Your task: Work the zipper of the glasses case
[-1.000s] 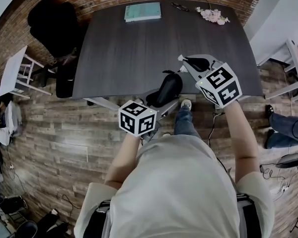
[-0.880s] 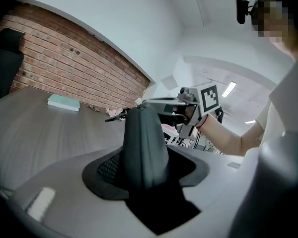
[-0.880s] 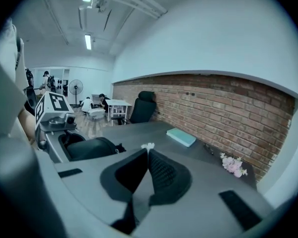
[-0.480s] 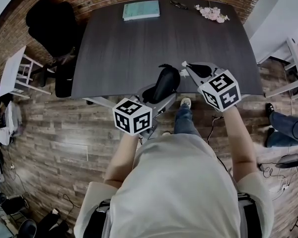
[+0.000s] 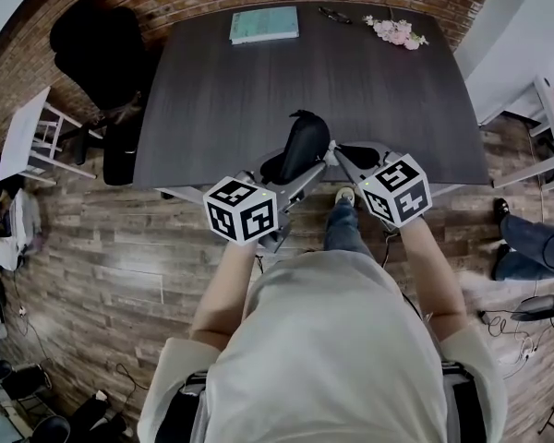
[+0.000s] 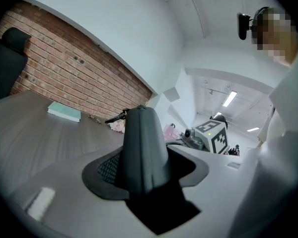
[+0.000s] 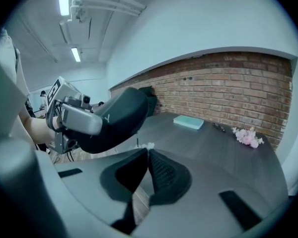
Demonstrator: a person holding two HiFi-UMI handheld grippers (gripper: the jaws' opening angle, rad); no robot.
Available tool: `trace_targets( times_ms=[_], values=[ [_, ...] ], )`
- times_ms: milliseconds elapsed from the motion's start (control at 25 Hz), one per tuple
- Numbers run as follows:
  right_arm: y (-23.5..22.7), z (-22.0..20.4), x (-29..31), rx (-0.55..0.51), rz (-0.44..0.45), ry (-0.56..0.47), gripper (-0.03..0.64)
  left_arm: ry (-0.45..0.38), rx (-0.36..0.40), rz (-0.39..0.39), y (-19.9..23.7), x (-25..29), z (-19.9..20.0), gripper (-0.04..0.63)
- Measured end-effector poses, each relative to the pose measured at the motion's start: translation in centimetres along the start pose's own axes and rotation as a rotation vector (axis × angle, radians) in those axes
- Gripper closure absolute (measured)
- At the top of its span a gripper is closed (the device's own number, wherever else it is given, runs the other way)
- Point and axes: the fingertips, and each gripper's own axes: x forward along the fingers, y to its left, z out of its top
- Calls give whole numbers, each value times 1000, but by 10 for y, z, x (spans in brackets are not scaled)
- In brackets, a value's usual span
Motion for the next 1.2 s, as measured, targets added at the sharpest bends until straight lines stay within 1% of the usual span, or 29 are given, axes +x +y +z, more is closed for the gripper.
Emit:
trace_targets(
  times_ms=[280, 600, 800, 920, 1080, 1200],
  values=[
    [16, -10, 12, 31, 32, 15, 607, -23, -3, 3, 11, 9, 14, 337],
    [41, -21, 27, 77, 109, 28, 607, -71, -29, 0, 24, 20, 32, 337],
    [61, -23, 31, 124, 189, 11, 607, -94, -52, -11, 29, 26, 41, 337],
    [69, -22, 32, 126, 229, 8, 607, -98, -64, -23, 31, 32, 43, 337],
    [82, -18, 29, 147, 312, -13, 609, -106, -85, -45, 29, 38, 44, 337],
    [89, -14, 27, 159, 379, -23, 609, -97, -93, -61, 28, 44, 42, 337]
  ],
)
